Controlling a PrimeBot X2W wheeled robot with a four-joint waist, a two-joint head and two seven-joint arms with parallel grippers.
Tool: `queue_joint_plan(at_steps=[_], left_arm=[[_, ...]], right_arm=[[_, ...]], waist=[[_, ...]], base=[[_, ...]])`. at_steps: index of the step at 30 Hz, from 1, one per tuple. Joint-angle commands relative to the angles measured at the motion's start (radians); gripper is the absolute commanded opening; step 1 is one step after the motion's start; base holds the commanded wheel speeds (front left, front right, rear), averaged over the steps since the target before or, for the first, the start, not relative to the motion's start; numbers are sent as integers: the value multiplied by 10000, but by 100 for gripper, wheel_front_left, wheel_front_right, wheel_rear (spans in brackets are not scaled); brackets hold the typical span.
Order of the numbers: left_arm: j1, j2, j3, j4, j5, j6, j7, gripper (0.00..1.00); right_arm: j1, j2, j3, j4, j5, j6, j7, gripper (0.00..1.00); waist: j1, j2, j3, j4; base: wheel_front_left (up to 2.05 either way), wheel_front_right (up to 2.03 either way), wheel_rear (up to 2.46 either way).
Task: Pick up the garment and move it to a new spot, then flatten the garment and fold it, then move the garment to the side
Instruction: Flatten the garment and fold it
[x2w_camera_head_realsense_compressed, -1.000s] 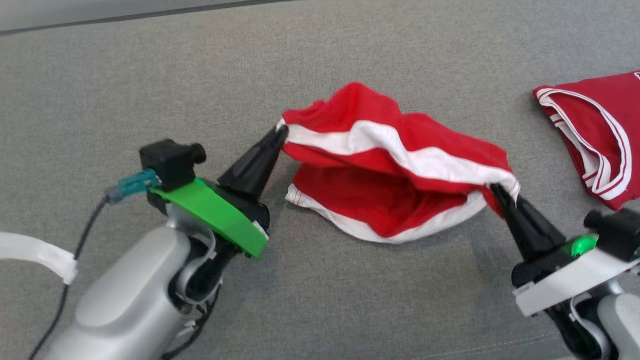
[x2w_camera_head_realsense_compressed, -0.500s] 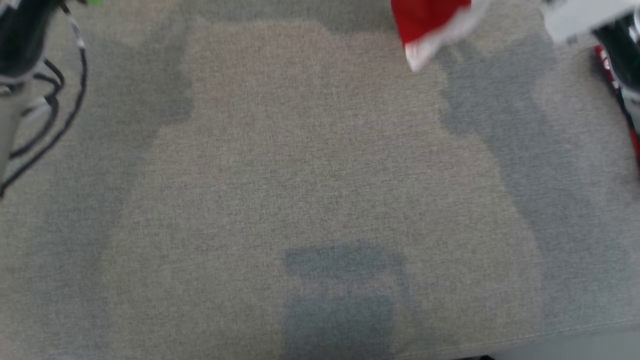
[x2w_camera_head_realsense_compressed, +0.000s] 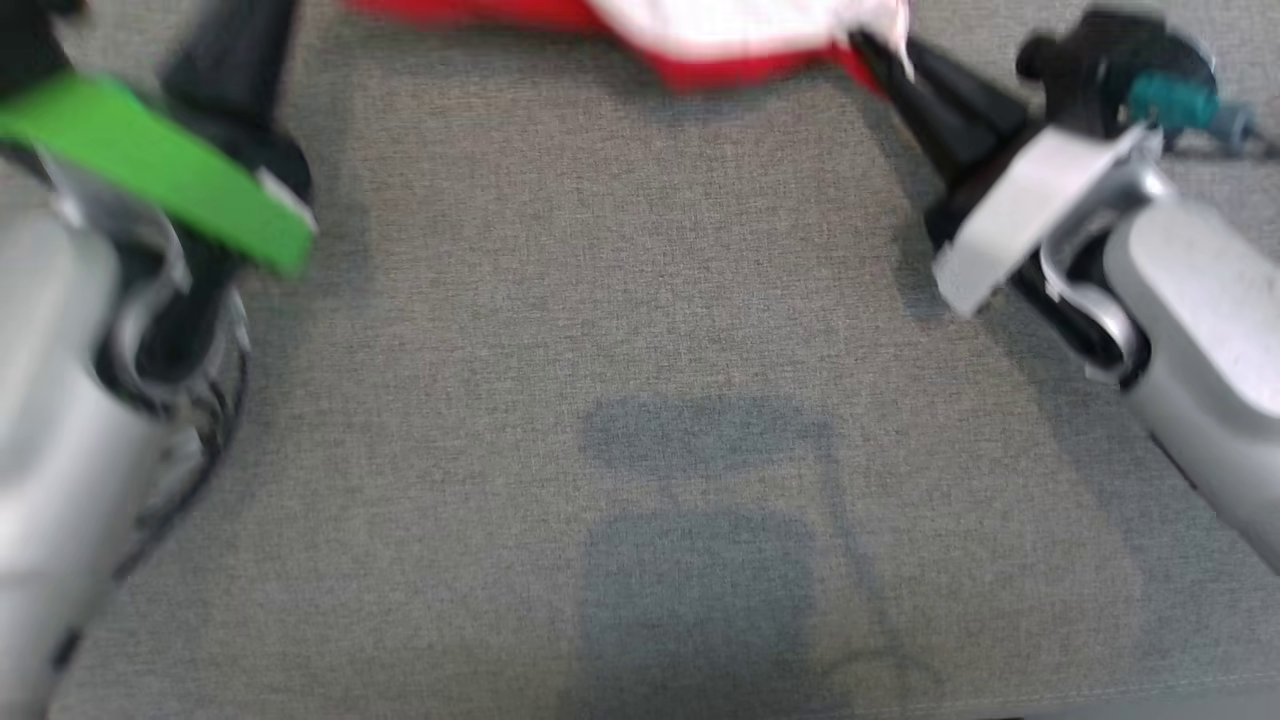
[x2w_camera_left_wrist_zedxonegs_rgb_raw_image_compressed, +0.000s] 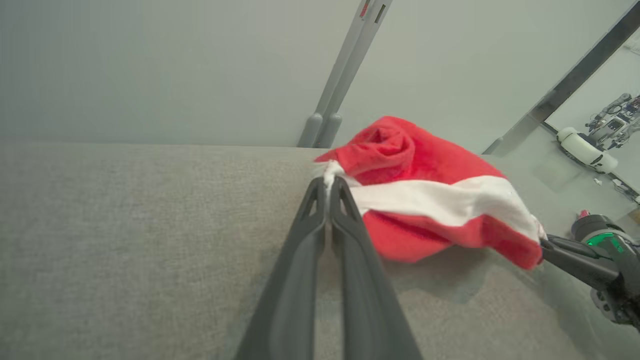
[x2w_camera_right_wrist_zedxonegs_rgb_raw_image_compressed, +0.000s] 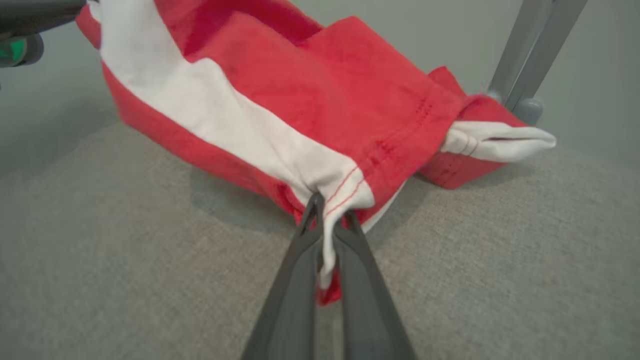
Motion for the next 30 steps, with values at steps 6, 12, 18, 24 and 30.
queue_joint_plan(at_steps=[6, 12, 18, 24, 30], left_arm=[[2839, 429, -218, -1406, -217, 442, -876, 0], [4402, -32, -175, -2477, -349, 960, -1409, 0], [4976, -277, -142, -2722, -178, 1097, -1545, 0], [5150, -225, 82, -2744, -158, 1169, -1575, 0], [5143, -178, 212, -2713, -155, 1153, -1573, 0]], right_arm=[[1760, -936, 317, -42, 360, -23, -536, 0], [2579, -1070, -96, -352, 33, -23, -646, 43], [3373, -959, -822, -1173, -591, -18, -399, 100], [4178, -697, -1603, -1973, -1046, -18, -139, 100], [4483, -263, -1984, -2282, -1333, -18, 87, 100]], waist=[[-2, 0, -775, 134], [-2, 0, -991, 196], [-2, 0, -985, 205], [-2, 0, -970, 116], [-2, 0, -903, 54]], base=[[0, 0, 0], [0, 0, 0], [0, 0, 0], [0, 0, 0], [0, 0, 0]])
